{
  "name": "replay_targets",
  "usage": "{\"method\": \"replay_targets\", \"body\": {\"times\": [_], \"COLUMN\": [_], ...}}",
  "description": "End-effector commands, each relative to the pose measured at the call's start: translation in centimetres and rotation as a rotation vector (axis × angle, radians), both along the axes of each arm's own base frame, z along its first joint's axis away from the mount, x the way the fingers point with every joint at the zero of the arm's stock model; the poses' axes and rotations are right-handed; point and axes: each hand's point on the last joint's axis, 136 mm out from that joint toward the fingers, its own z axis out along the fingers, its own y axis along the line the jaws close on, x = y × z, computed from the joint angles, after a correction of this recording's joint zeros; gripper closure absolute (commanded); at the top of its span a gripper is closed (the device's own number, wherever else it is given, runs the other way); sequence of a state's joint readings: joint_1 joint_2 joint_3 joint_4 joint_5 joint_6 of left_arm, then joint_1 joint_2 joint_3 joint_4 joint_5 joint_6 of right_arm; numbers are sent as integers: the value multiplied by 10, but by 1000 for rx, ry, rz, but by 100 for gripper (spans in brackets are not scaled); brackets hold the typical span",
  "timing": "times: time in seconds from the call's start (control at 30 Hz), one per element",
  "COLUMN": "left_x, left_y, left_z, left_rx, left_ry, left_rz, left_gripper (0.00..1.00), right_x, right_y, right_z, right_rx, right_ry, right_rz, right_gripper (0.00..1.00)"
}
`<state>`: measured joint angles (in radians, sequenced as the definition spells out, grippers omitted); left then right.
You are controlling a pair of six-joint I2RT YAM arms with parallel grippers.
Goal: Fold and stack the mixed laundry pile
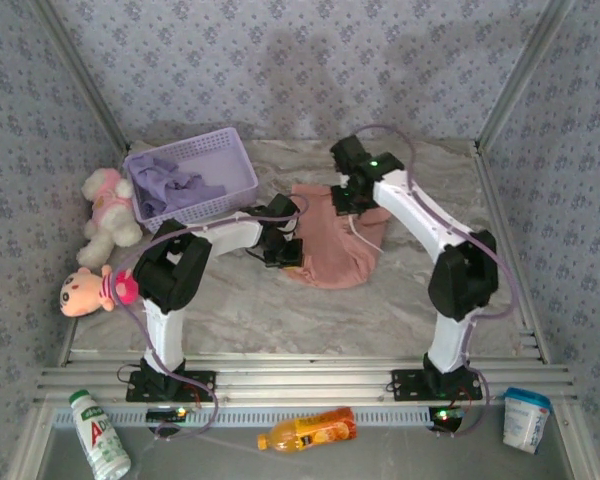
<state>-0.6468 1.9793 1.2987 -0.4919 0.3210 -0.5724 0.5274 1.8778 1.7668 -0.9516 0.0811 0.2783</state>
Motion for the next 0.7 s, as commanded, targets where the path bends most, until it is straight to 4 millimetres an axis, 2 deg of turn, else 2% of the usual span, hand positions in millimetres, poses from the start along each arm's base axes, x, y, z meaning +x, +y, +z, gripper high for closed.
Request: {"method": "replay_targets", "body": {"times": [0.0,0.07,0.1,0.17,0.23,0.37,0.47,0.57,0.67], "left_x": [-5,-4,-3,-1,1,0,-4,-6,-2], "left_y": [18,24,28,36,44,64,82,97,102], "left_z": [-6,-6,-7,-6,-2,15,30,49,74], "left_rx": [50,51,52,56,65,95,124,134,130], "left_ry": [-1,0,4,8,3,-20,-33,-41,-90], "left_rz": [7,25,39,58,71,89,97,122,139], "left_gripper": [91,91,90,85,79,56,52,51,49], "right_x": [-11,-21,-31,-38,-38,-27,-19,-14,-11], "right_y": [58,80,88,91,87,61,35,7,-14], "right_z": [-7,-11,-15,-14,-10,11,18,7,-15], "right_rx": [90,92,105,126,186,365,459,490,492], "right_ry": [77,106,140,152,156,136,109,114,125], "right_rz": [114,182,213,228,187,71,-18,-101,-153], "right_gripper": [87,77,66,41,29,27,29,33,38]}}
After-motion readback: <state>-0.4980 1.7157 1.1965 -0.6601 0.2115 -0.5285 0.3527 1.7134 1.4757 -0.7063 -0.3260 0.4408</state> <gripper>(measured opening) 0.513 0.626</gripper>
